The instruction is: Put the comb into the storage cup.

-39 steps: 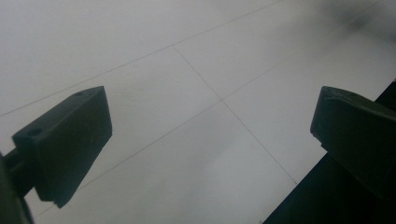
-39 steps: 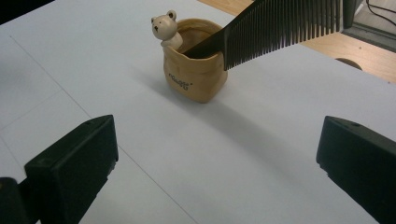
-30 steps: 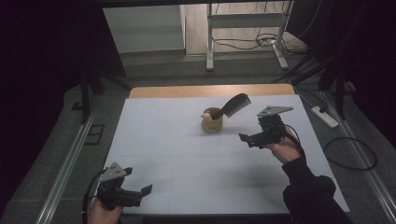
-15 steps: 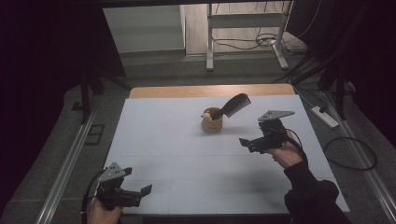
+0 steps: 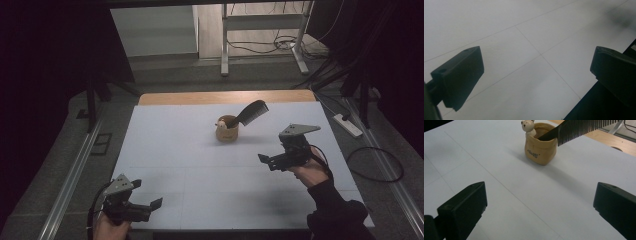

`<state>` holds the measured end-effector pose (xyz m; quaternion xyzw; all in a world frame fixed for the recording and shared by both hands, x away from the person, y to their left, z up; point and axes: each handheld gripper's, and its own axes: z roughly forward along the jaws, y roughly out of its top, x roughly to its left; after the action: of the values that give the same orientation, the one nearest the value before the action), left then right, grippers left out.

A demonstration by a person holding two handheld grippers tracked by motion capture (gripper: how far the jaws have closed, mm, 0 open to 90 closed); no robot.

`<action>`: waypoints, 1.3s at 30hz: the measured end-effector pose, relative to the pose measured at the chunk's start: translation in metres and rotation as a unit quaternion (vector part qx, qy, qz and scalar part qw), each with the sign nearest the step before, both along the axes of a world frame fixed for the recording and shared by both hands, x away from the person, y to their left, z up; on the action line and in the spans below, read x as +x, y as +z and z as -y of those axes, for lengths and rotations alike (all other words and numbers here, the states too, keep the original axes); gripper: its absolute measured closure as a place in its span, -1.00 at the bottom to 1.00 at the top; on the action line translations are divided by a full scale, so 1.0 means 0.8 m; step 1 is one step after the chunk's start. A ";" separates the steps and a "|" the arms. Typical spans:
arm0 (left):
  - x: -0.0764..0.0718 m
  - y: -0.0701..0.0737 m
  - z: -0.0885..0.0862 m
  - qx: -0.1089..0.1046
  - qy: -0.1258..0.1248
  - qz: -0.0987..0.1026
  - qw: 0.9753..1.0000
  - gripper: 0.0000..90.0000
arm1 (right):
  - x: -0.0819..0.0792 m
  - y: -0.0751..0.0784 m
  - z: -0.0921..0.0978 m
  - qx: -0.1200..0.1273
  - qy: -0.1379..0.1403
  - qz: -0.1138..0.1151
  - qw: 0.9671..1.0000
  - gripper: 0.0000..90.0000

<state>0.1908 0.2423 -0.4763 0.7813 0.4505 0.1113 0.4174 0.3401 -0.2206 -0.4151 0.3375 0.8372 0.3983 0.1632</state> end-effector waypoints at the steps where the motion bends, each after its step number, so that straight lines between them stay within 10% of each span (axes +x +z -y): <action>1: 0.000 0.000 0.000 0.000 0.000 0.000 1.000 -1.00 | -0.002 0.000 0.001 0.002 0.000 -0.001 1.000 -1.00; 39: 0.000 0.000 -0.002 -0.004 0.002 0.000 1.000 -1.00 | -0.053 -0.014 0.047 -0.017 -0.015 -0.009 1.000 -1.00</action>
<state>0.1904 0.2437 -0.4762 0.7789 0.4521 0.1102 0.4204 0.2980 -0.2584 -0.4265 0.3508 0.8398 0.3789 0.1673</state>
